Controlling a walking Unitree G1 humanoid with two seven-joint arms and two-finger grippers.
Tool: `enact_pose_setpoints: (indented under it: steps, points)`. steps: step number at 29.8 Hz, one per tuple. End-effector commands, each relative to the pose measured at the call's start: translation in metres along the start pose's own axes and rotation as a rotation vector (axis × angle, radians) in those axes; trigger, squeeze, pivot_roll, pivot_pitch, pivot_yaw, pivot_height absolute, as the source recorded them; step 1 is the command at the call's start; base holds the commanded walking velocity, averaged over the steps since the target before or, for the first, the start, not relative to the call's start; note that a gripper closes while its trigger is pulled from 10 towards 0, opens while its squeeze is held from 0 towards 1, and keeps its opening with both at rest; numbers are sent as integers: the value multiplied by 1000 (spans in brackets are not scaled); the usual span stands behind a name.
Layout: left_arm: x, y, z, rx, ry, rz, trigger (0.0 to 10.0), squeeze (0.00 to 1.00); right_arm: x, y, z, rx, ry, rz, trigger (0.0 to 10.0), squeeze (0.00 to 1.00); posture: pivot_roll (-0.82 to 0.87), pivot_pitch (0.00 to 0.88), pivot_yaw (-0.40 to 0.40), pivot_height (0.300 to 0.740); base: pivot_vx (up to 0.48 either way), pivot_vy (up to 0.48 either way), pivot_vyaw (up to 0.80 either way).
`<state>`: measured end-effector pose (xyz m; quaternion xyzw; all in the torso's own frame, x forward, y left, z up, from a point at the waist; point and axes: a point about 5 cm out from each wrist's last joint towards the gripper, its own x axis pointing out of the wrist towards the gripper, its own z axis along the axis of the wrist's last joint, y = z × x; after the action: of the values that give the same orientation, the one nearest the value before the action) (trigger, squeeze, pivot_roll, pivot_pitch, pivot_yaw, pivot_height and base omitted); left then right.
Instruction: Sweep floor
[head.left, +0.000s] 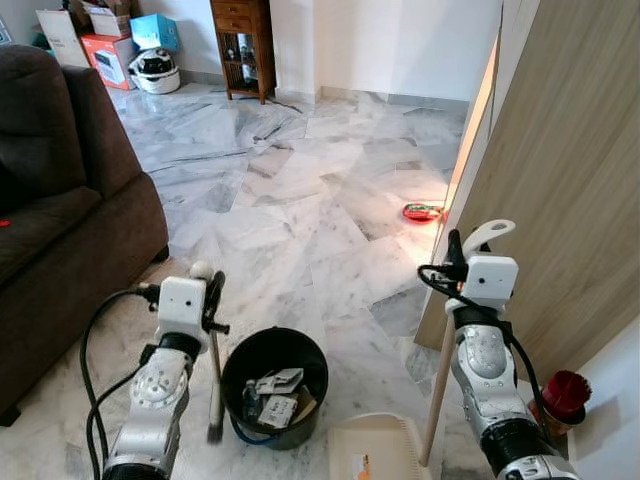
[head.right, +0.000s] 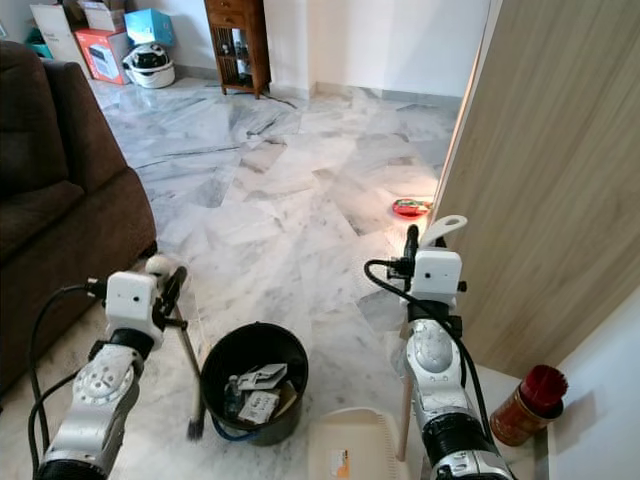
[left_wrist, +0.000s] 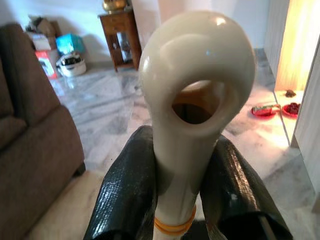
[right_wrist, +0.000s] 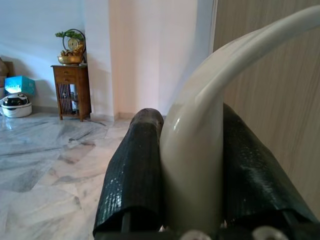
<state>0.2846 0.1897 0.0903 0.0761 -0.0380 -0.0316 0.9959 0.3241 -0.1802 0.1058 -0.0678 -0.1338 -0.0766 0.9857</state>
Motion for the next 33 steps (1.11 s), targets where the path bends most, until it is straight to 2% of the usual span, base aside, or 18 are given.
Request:
enact_pose_setpoints:
  steps: [1, 4, 20, 32, 33]
  points:
    - [-2, -2, 6, -41, -30, -14, 10000, 0, 1, -3, 2, 27, -20, -25, 10000, 0, 26, 0, 36, 740, 0, 0, 0]
    - [-7, -3, 3, -39, -20, -16, 10000, 0, -2, -3, 0, 30, -16, -28, 10000, 0, 28, 0, 35, 740, 0, 0, 0]
    - [-9, -8, 11, -54, -38, -36, 10000, 0, -6, -6, -3, 28, -7, -40, 10000, 0, 18, 0, 33, 740, 0, 0, 0]
    - [-10, -11, 15, -48, -49, -50, 10000, 0, -7, -1, -2, 27, -7, -24, 10000, 0, 15, 0, 35, 740, 0, 0, 0]
    - [-10, -12, 16, -23, -54, -68, 10000, 0, -7, 0, -2, 23, -7, -18, 10000, 0, 14, 0, 40, 740, 0, 0, 0]
